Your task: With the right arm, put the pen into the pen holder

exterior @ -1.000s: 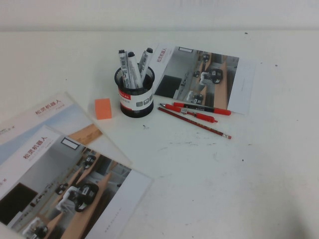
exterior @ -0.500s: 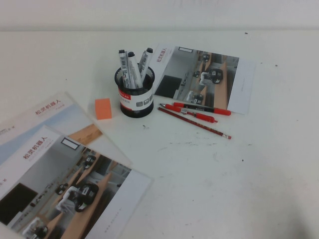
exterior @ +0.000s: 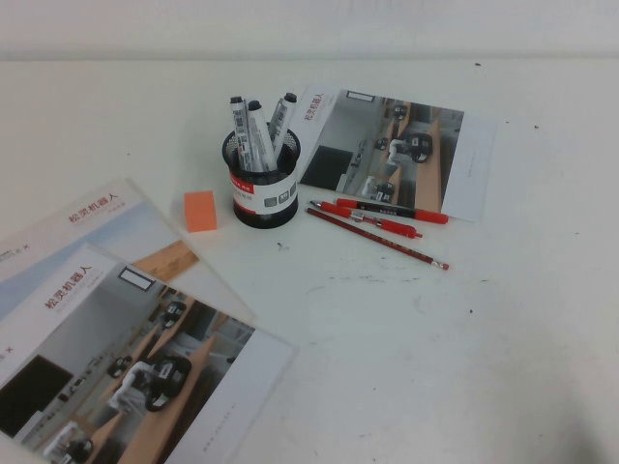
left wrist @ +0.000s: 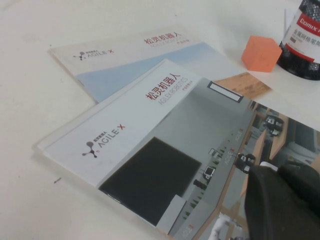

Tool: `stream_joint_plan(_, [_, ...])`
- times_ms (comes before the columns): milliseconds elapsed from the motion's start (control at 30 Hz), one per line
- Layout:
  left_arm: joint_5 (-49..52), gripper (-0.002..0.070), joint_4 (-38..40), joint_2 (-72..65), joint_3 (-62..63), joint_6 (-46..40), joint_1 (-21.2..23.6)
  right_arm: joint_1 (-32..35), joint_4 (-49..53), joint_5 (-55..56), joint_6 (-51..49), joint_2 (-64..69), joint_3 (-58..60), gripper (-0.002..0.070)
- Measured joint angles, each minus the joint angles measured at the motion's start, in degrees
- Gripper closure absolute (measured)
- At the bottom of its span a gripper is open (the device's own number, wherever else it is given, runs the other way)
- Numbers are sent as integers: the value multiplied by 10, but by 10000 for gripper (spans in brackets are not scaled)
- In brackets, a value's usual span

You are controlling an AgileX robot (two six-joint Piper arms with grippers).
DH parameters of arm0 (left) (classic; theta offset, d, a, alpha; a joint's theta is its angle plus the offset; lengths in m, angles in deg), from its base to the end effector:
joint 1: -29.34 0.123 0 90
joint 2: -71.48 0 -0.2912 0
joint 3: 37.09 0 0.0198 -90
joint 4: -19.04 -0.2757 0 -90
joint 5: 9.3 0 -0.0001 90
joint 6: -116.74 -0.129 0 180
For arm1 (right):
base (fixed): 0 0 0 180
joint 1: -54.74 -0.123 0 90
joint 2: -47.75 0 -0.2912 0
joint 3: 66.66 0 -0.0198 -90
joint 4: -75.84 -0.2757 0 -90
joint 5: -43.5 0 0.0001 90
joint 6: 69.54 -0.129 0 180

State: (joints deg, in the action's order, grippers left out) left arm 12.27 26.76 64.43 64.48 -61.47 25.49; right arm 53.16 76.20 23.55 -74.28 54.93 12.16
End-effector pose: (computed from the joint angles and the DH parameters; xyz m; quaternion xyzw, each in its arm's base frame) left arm 0.1069 -0.0136 0.1627 -0.0212 0.8028 -0.0862 0.5896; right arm 0.1087 0.0027 0.1628 0.0203 0.7981 0.0306 0.6014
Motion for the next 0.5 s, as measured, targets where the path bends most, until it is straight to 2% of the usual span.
stream_joint_plan(500, [0,676,-5,0,0,0,0,0,0,0,0,0,0,696])
